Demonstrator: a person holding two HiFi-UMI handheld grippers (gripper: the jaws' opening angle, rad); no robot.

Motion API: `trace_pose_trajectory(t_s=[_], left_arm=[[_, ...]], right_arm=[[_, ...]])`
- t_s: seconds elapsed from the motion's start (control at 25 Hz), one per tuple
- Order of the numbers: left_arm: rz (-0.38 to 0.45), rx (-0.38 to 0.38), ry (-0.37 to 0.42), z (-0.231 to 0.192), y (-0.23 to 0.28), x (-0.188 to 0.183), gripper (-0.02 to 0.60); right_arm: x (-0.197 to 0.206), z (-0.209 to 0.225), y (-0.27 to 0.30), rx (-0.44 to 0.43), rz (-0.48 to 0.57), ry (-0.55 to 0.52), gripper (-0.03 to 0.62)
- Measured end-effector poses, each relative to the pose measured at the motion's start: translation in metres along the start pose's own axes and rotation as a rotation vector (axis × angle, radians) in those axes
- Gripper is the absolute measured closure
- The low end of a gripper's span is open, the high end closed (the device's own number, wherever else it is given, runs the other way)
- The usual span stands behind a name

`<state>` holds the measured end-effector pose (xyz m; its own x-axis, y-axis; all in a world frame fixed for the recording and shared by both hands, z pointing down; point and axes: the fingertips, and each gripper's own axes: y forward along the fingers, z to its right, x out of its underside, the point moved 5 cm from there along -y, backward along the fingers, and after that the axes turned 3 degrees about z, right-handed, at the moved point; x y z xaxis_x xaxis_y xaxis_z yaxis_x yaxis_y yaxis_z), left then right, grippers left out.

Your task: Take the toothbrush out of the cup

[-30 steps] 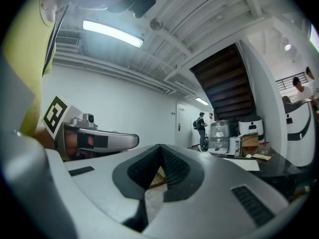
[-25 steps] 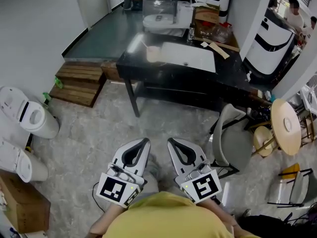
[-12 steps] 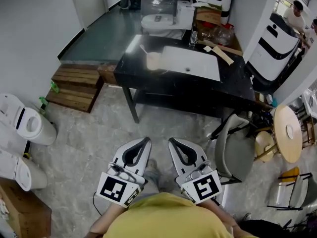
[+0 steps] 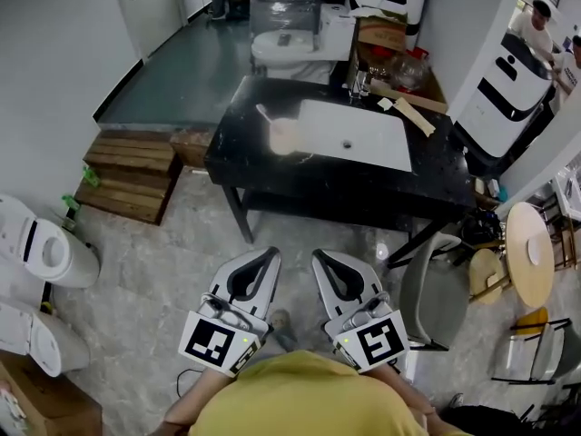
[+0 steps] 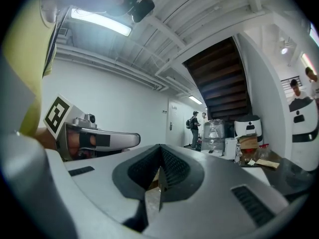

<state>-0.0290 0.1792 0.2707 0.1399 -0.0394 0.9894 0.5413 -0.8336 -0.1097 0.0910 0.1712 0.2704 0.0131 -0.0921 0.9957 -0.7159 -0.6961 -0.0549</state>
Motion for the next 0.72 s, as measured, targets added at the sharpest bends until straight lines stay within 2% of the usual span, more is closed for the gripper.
trace_pose_trajectory(t_s=[0.36,0.72], left_arm=[[-0.008,0.059,-0.013,-0.044,0.034,0.007,0.571],[-0.023,0.060,-0.046,-0.068,0.051,0.015,0.571]], right_arm=[[0.007,0.020,0.046,0.068,0.008,0.013,0.577],[0.013,0.034,0.073,0.065,-0.013,0.017,0.577]])
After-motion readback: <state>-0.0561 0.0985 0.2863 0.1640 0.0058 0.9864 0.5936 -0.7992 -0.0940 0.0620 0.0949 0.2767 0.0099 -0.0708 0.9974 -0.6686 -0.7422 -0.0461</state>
